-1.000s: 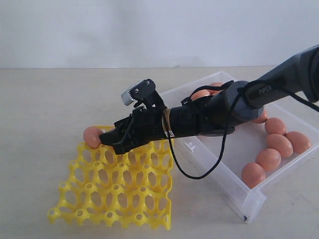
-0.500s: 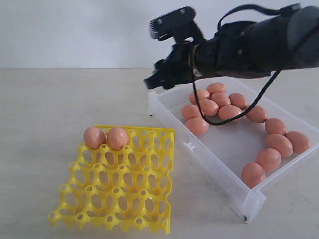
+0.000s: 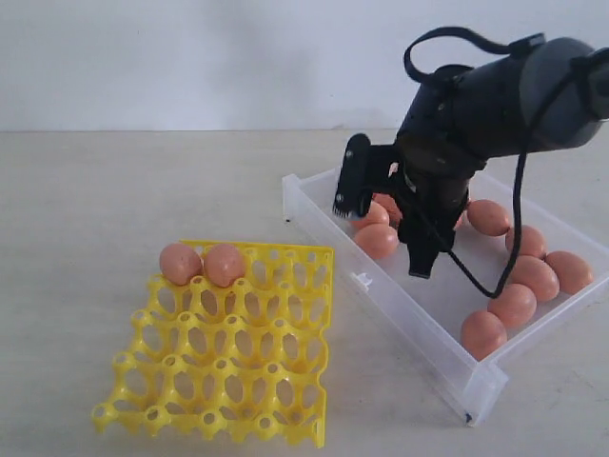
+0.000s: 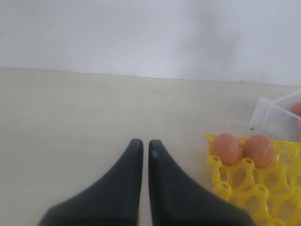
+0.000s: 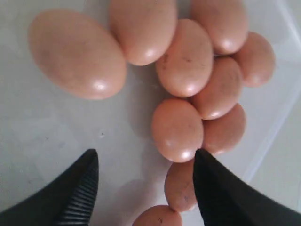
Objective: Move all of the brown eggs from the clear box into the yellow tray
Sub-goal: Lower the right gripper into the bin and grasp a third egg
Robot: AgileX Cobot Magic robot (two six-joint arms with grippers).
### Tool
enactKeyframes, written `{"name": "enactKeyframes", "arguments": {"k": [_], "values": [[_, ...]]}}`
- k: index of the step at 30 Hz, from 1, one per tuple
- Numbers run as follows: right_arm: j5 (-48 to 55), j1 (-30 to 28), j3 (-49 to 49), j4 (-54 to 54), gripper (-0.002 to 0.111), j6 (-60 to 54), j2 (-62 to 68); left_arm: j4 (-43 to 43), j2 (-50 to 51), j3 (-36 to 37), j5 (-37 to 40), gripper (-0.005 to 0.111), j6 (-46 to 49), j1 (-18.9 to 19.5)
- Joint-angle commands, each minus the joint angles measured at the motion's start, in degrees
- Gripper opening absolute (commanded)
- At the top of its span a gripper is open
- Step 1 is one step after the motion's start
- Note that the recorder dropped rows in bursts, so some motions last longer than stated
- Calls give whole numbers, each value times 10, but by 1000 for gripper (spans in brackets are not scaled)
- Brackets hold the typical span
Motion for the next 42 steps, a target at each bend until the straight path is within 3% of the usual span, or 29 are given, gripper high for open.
{"name": "enactKeyframes", "arguments": {"k": [1,12,18,28,30,33,34,35,39,42], "values": [[1,-1,0,-49,53,-46,28,-2,-2,2,-2,4,-5,-2],[-87,-60,-2,-79,52,92,36,-2,-2,2,-2,4,-5,-2],[-127,-95,-2,-37,52,79,49,-2,-2,2,-2,4,-5,-2],[-130,-97,-2,-38,52,52,97,-2,-2,2,-2,4,-5,-2],[-132,-97,-2,-39,45,52,98,-2,-2,2,-2,4,-5,-2],[-132,-97,-2,-38,18,52,96,-2,-2,2,-3,4,-5,-2],[-133,-97,-2,-38,5,52,96,-2,-2,2,-3,4,-5,-2],[-133,-97,-2,-37,0,62,95,-2,-2,2,-3,4,-5,-2],[-136,-97,-2,-25,0,145,83,-2,-2,2,-3,4,-5,-2],[-155,-97,-1,42,0,236,56,-2,-2,2,-3,4,-5,-2]]}}
